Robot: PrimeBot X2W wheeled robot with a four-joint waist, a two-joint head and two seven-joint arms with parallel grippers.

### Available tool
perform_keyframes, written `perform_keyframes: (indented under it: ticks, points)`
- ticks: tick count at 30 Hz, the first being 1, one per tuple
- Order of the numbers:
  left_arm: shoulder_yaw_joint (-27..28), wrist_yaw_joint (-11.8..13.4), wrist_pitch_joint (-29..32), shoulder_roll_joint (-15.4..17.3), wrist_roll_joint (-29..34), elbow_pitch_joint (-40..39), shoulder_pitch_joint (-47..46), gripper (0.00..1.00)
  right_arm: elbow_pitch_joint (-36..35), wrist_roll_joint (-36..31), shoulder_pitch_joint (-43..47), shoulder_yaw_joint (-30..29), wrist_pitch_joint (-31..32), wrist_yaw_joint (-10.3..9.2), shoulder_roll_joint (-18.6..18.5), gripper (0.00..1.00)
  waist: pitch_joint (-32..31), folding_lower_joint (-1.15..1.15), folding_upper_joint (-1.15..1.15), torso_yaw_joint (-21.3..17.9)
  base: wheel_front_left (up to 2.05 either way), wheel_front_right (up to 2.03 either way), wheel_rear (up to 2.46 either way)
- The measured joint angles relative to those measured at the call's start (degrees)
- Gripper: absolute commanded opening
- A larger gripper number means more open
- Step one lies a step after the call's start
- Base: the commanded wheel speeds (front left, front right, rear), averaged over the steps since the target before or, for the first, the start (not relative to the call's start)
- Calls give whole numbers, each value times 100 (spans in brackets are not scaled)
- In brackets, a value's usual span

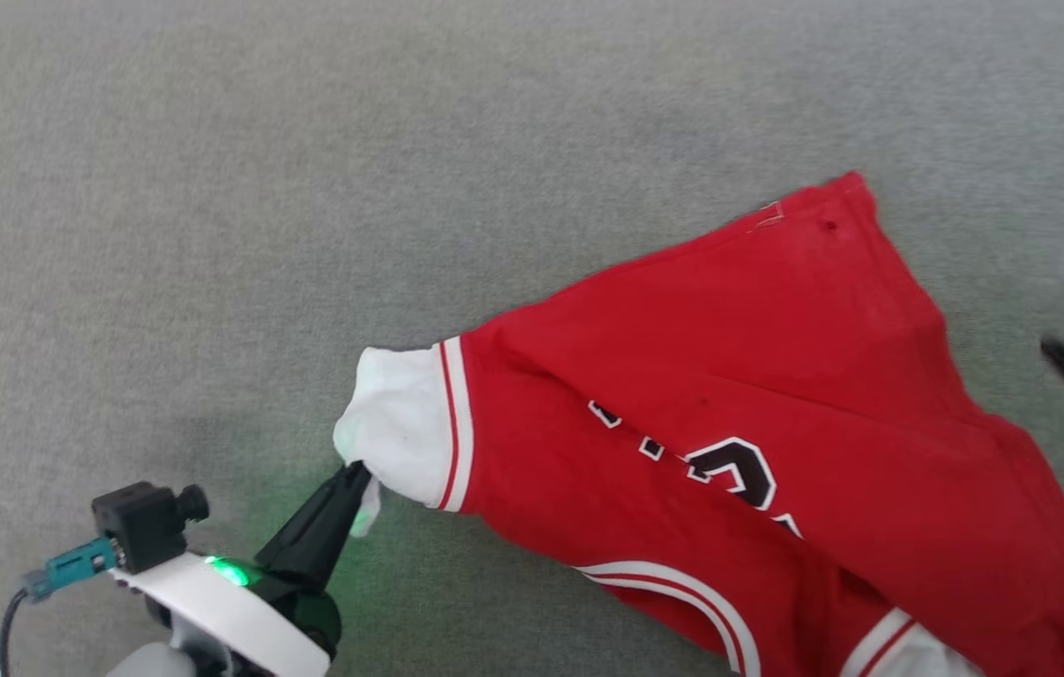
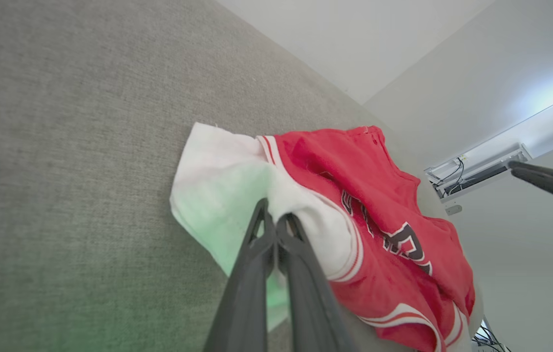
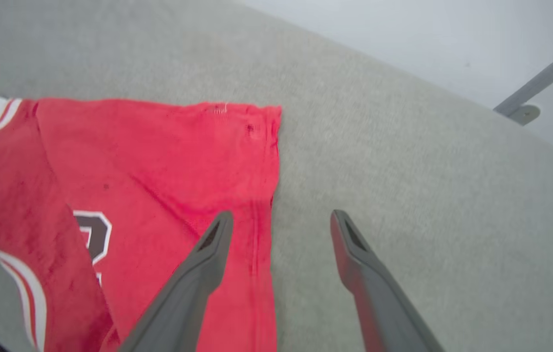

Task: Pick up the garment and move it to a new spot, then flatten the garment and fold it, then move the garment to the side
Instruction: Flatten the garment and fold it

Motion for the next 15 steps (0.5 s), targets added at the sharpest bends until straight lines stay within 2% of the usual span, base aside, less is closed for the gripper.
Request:
perform_keyframes:
  ticks: [6,9,15]
  points:
    - [-177,0,0,-181,31,16,-283,0,1210,111,-1677,895,14,0,149,100,325,0,0,214,0,0,0]
    - [-310,0,-1,-294,46,27,-503,0,2023,-159,-2457,1367,24,0,130,100,526,0,0,320,0,0,0]
    - [-438,0,0,-445,56,122,-742,0,3196,-275,-3261,2370,79,0,22,100,839,0,0,556,0,0,0]
